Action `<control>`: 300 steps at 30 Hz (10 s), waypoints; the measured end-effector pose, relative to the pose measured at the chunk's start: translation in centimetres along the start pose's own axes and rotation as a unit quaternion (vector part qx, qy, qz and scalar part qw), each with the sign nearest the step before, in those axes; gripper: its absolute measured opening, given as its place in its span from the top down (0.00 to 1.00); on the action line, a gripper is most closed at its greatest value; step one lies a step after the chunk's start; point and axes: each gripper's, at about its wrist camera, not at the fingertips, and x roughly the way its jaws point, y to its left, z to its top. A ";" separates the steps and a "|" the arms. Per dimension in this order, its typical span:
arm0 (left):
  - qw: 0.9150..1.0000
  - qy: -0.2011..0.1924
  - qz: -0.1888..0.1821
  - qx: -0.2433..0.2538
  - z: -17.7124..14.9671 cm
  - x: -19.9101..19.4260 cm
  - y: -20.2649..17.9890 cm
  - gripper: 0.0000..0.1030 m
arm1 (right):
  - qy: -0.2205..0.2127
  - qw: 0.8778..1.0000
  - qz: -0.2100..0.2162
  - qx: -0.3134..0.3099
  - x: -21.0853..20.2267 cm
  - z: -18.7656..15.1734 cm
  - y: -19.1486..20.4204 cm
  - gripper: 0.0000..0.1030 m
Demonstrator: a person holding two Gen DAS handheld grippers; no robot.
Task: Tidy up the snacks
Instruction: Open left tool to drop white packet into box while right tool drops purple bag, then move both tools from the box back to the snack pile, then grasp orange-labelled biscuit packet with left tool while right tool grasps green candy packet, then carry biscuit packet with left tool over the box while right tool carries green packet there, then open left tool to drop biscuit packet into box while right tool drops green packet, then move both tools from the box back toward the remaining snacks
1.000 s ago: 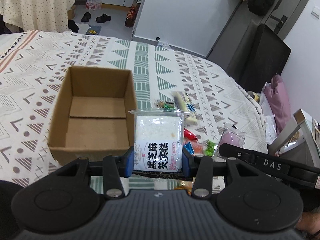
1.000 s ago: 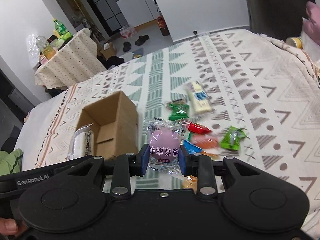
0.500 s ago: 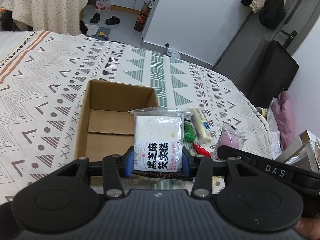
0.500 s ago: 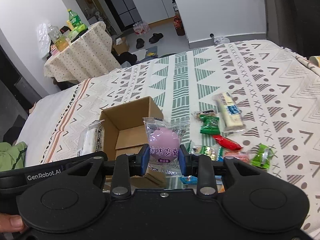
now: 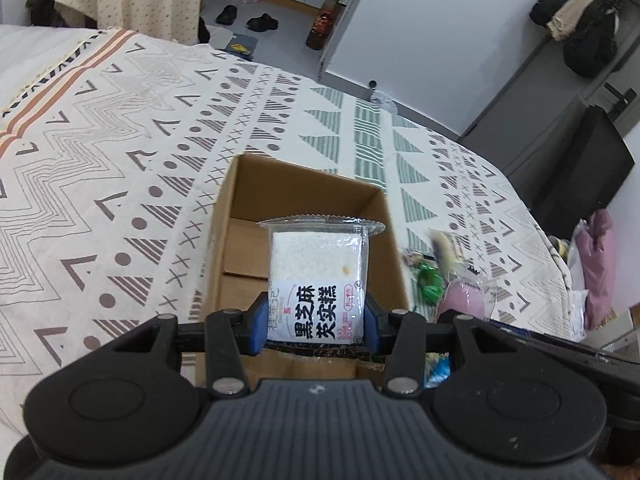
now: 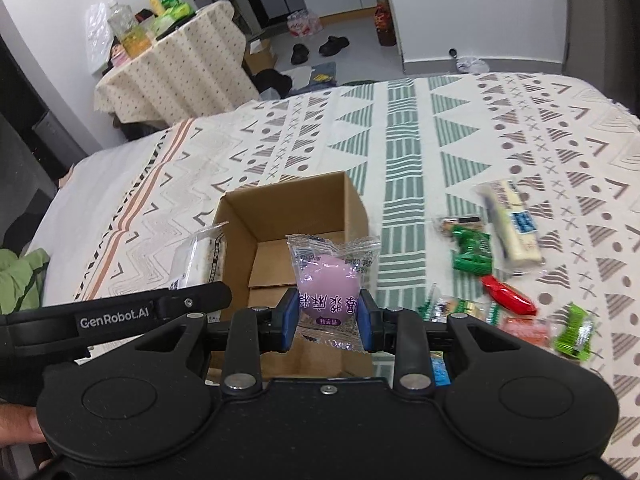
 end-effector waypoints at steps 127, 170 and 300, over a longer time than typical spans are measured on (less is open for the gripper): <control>0.998 -0.002 0.040 0.052 -15.7 8.5 -17.7 0.37 | -0.050 0.994 0.042 0.083 -3.2 -7.7 -24.2 0.46; 1.000 0.020 0.016 0.017 -14.5 8.1 -16.8 0.67 | -0.018 0.995 0.027 0.089 -0.1 -6.4 -23.9 0.74; 0.992 -0.092 0.086 0.018 -9.4 -4.7 -11.6 0.00 | -0.094 0.991 0.096 0.002 -7.6 -4.5 -14.9 0.00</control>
